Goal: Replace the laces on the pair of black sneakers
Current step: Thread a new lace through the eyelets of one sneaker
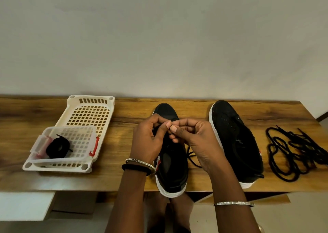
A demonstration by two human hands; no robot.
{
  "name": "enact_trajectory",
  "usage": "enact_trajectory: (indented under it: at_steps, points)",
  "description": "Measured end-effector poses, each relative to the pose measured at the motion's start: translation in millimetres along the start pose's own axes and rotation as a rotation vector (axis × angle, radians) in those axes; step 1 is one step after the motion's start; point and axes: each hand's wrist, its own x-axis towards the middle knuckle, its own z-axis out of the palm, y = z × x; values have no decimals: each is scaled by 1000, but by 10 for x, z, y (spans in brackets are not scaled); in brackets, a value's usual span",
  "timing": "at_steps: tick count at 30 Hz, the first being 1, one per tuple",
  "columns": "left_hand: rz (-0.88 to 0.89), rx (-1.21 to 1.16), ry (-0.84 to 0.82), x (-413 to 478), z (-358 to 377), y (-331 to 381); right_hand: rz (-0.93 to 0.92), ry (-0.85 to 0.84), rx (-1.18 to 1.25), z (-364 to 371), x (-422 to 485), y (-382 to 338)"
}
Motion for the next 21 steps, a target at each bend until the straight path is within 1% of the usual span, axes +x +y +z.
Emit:
enact_trajectory:
  at_steps: [4,9,11,14,17,21]
  points:
    - [-4,157,4,7,29,-18,-4,46,-8,-26,6,11]
    - [-37,47,-89,5,-15,-54,-12,101,-45,-43,19,15]
    - [-35,40,-82,-1,-26,-42,-20,113,-81,-41,27,23]
    - [-22,64,-46,2,-17,-15,-22,122,-109,-37,30,31]
    - [-62,143,52,11,-19,-41,-6,148,-118,-55,26,17]
    - [-78,92,158,22,-53,-122,-17,193,-268,-164,22,9]
